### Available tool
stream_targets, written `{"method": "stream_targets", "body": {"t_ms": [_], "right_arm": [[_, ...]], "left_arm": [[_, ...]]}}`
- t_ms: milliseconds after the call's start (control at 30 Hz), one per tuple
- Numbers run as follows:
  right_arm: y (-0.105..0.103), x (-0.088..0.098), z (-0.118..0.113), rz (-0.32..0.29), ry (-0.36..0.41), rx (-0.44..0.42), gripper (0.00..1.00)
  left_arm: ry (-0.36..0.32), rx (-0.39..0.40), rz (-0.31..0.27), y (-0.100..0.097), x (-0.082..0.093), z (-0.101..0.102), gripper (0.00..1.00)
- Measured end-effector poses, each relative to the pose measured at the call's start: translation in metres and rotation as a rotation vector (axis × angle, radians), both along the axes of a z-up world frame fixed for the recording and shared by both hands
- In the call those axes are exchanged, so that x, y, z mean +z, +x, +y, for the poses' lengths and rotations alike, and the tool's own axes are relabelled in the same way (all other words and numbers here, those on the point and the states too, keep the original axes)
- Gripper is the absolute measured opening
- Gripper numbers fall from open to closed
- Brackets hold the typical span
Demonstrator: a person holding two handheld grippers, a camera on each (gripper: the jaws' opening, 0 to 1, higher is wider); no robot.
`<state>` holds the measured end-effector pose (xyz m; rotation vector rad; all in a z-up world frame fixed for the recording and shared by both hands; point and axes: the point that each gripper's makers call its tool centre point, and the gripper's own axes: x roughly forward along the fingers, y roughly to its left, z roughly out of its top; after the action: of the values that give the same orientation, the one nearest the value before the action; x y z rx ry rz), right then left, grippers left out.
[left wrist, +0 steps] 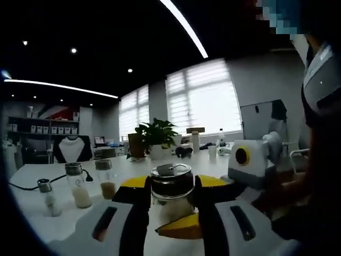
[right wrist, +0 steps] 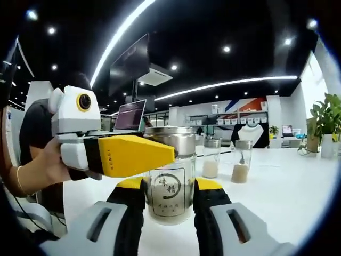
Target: Rotate the seasoning bottle until the label or dispensing opening points toward the visible target arrow and the bottle remains upright within the marked orientation range
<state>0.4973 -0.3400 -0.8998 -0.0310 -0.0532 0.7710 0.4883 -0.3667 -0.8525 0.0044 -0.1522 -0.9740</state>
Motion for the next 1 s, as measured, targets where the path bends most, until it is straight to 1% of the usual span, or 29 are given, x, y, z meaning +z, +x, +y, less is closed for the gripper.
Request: {"method": "stream_targets", "body": {"t_ms": [67, 167, 233, 267, 300, 333, 400, 433, 467, 500, 567, 600, 633, 667, 700, 800, 967, 1000], "right_arm": [[0.003, 0.0, 0.001, 0.001, 0.004, -0.026, 0.32], [0.005, 0.001, 0.003, -0.001, 0.017, -0.042, 0.32], [0.008, 0.002, 0.001, -0.002, 0.02, -0.059, 0.32], [0.01, 0.002, 0.0, -0.008, 0.016, -0.071, 0.32], [0.012, 0.001, -0.001, -0.011, 0.011, -0.077, 0.32], [0.014, -0.001, -0.001, -0.011, 0.004, -0.083, 0.32], [0.016, -0.006, -0.001, 0.003, -0.011, -0.084, 0.32], [0.016, -0.007, -0.001, 0.006, -0.013, -0.085, 0.32], [0.016, -0.009, -0.002, 0.006, -0.018, -0.087, 0.32], [0.016, -0.011, -0.002, 0.008, -0.024, -0.089, 0.32], [0.015, -0.015, -0.002, 0.011, -0.029, -0.091, 0.32], [0.015, -0.017, -0.001, 0.012, -0.029, -0.092, 0.32], [0.014, -0.018, -0.002, 0.01, -0.028, -0.091, 0.32], [0.013, -0.017, -0.002, 0.01, -0.012, -0.088, 0.32], [0.013, -0.017, -0.003, 0.012, -0.013, -0.099, 0.32], [0.014, -0.018, -0.003, 0.003, -0.025, -0.1, 0.32], [0.014, -0.018, -0.001, 0.0, -0.03, -0.093, 0.32], [0.014, -0.018, -0.001, 0.002, -0.029, -0.091, 0.32]], "left_arm": [[-0.002, 0.037, -0.003, 0.003, 0.0, 0.0, 0.36], [-0.012, 0.068, 0.0, 0.006, 0.002, 0.002, 0.36], [-0.055, 0.092, 0.027, 0.01, 0.004, 0.002, 0.36], [-0.063, 0.101, 0.028, 0.012, 0.003, 0.001, 0.36], [-0.098, 0.126, 0.051, 0.015, 0.002, 0.001, 0.37], [-0.117, 0.142, 0.059, 0.017, 0.001, 0.001, 0.37], [-0.126, 0.183, 0.08, 0.021, -0.004, 0.002, 0.37], [-0.141, 0.203, 0.101, 0.023, -0.007, 0.001, 0.37], [-0.143, 0.21, 0.107, 0.023, -0.008, 0.001, 0.37], [-0.158, 0.244, 0.137, 0.025, -0.013, 0.001, 0.37], [-0.173, 0.311, 0.131, 0.027, -0.015, 0.002, 0.38], [-0.167, 0.338, 0.116, 0.026, -0.016, 0.003, 0.38], [-0.167, 0.345, 0.12, 0.025, -0.016, 0.003, 0.38], [-0.196, 0.342, 0.147, 0.025, -0.016, 0.004, 0.38], [-0.206, 0.34, 0.15, 0.025, -0.016, 0.003, 0.38], [-0.189, 0.377, 0.136, 0.024, -0.016, 0.003, 0.38], [-0.179, 0.411, 0.135, 0.023, -0.016, 0.003, 0.38], [-0.176, 0.417, 0.138, 0.025, -0.016, 0.004, 0.38]]}}
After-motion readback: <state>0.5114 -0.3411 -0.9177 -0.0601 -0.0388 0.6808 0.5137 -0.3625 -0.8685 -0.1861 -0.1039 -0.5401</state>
